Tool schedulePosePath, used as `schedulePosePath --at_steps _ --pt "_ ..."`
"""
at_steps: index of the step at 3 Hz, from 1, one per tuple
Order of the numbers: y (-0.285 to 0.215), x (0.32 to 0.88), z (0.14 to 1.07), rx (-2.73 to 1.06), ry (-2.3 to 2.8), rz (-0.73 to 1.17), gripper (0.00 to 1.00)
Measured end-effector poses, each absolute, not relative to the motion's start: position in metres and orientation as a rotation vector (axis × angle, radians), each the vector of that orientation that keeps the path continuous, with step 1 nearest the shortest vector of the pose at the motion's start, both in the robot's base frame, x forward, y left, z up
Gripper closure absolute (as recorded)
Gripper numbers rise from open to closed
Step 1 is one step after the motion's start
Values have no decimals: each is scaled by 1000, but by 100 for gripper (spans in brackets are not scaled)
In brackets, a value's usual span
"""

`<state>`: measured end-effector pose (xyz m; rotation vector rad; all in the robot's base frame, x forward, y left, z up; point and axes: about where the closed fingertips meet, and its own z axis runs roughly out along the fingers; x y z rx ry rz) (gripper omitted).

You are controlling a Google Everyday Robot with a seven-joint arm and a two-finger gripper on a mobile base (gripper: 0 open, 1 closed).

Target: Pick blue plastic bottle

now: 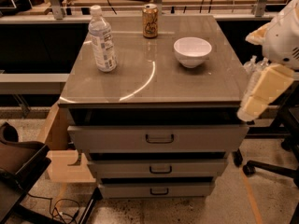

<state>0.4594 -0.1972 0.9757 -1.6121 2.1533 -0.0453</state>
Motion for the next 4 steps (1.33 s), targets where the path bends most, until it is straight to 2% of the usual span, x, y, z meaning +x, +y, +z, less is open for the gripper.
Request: schedulePosePath --at_steps 2,4 --pt "-139 527 945 -1235 1986 349 0" --pt "-88 600 979 -954 1642 507 0"
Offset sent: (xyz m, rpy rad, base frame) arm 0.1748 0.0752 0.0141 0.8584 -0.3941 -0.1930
